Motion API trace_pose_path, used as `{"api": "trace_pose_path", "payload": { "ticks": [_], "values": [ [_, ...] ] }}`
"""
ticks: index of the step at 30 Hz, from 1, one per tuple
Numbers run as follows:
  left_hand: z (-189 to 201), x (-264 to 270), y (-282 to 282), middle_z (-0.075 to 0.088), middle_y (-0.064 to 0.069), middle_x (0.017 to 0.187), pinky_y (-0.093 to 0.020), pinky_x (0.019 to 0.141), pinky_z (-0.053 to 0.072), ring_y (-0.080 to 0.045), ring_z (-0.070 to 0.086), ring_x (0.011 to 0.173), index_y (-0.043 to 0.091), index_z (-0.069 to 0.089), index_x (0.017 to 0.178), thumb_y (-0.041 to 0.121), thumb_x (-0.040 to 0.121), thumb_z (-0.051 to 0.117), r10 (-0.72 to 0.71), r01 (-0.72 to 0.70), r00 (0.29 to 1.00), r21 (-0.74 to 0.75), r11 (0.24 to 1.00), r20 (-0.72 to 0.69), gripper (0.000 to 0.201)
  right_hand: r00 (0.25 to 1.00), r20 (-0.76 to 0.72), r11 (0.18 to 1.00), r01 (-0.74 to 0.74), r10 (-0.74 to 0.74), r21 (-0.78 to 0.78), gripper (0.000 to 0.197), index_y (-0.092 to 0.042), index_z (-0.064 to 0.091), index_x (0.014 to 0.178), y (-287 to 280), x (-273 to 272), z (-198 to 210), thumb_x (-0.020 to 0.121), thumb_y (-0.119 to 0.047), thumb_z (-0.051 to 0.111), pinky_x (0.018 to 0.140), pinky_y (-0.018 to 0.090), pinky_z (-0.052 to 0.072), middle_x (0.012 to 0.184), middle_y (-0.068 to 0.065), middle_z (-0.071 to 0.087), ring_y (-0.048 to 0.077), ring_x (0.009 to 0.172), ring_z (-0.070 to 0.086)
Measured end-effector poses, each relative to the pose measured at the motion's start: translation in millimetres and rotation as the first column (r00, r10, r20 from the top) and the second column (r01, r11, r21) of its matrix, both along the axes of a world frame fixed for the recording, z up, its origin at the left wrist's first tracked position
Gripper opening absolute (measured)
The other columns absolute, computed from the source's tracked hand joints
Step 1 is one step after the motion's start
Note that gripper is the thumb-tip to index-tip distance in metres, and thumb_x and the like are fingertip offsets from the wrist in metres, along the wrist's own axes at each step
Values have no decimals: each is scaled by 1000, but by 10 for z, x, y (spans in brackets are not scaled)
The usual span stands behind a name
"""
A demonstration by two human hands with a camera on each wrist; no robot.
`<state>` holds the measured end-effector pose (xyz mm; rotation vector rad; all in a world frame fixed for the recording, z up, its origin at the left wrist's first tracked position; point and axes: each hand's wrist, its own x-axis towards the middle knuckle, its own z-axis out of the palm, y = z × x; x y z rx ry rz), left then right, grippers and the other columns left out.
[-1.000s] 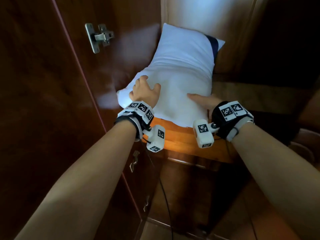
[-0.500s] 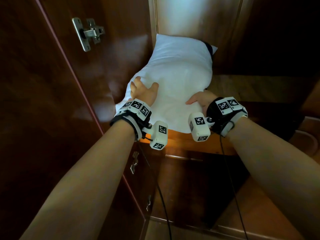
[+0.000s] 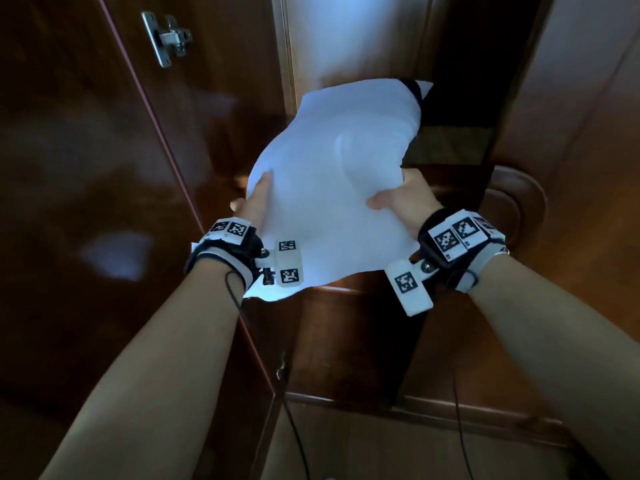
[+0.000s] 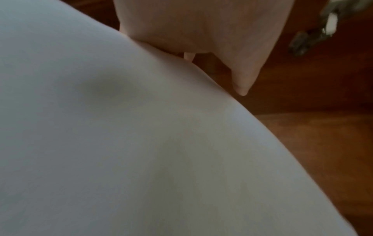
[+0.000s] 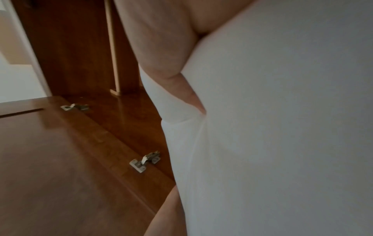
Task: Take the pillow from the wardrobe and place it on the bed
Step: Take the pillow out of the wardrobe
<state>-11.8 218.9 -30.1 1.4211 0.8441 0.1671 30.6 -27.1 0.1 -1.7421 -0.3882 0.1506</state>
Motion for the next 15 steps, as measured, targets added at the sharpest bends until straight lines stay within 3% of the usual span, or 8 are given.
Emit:
{"api": "trace_pose_path", "payload": {
  "ticks": [1, 3, 4, 6, 9, 11, 13, 15],
  "values": [
    [-106, -100, -1, 59, -1, 133, -50, 96, 47, -32, 65, 108, 27, 43, 138, 86, 35, 69, -19, 22, 1000, -104, 994, 22, 122, 1000, 28, 1000, -10, 10, -12, 17, 5, 64, 80, -84, -125, -17, 68, 15, 60, 83, 49, 52, 87, 15, 64, 29, 83, 62],
    [-86, -495, -213, 72, -8, 118, -49, 92, 53, -30, 70, 101, 24, 64, 122, 78, 57, 66, -79, 108, 987, -215, 970, 142, 84, 995, 87, 999, -41, 43, -28, 13, 15, 61, 79, -256, -374, -85, 66, 13, 61, 84, 54, 51, 87, 22, 64, 29, 83, 61],
    [4, -740, -397, 74, -9, 111, -47, 92, 54, -28, 71, 99, 23, 69, 115, 72, 70, 61, -119, 152, 981, -219, 964, 154, 68, 992, 114, 998, -52, 56, -36, 14, 19, 59, 77, -339, -492, -123, 65, 11, 61, 83, 56, 51, 87, 28, 65, 29, 82, 61],
    [5, -1024, -590, 76, -9, 106, -42, 85, 58, -25, 73, 92, 21, 71, 112, 65, 82, 53, -165, 215, 960, -220, 951, 226, 56, 980, 181, 995, -70, 82, -71, 15, 19, 55, 70, -473, -685, -208, 65, 5, 60, 73, 50, 51, 83, 37, 64, 26, 78, 58],
    [-43, -1327, -666, 78, -7, 97, -33, 61, 61, -22, 75, 85, 21, 67, 115, 61, 90, 43, -189, 284, 929, -283, 916, 319, 53, 948, 307, 990, -51, 88, -129, 14, 11, 56, 59, -708, -1018, -254, 69, 2, 60, 65, 40, 44, 69, 21, 64, 22, 72, 58],
    [-62, -1454, -678, 74, -6, 112, -33, 70, 60, -23, 71, 104, 26, 64, 123, 61, 90, 43, -222, 321, 911, -261, 910, 346, 53, 922, 372, 987, -47, 102, -153, 12, 13, 65, 71, -840, -1227, -248, 74, 2, 63, 73, 41, 51, 82, 26, 70, 26, 80, 63],
    [-25, -1552, -708, 68, -3, 125, -39, 87, 57, -22, 66, 114, 30, 60, 128, 55, 91, 48, -294, 384, 878, -190, 903, 378, 46, 913, 394, 989, -51, 102, -139, 17, 12, 69, 82, -948, -1414, -224, 76, -4, 64, 80, 35, 52, 92, 26, 71, 21, 84, 64],
    [19, -1618, -742, 68, -4, 126, -41, 92, 53, -23, 67, 112, 26, 61, 128, 48, 89, 56, -337, 417, 873, -182, 891, 352, 45, 911, 404, 991, -30, 81, -131, 20, 8, 69, 90, -1036, -1560, -203, 76, -5, 64, 80, 17, 51, 99, 17, 69, 0, 82, 64]
  ]
}}
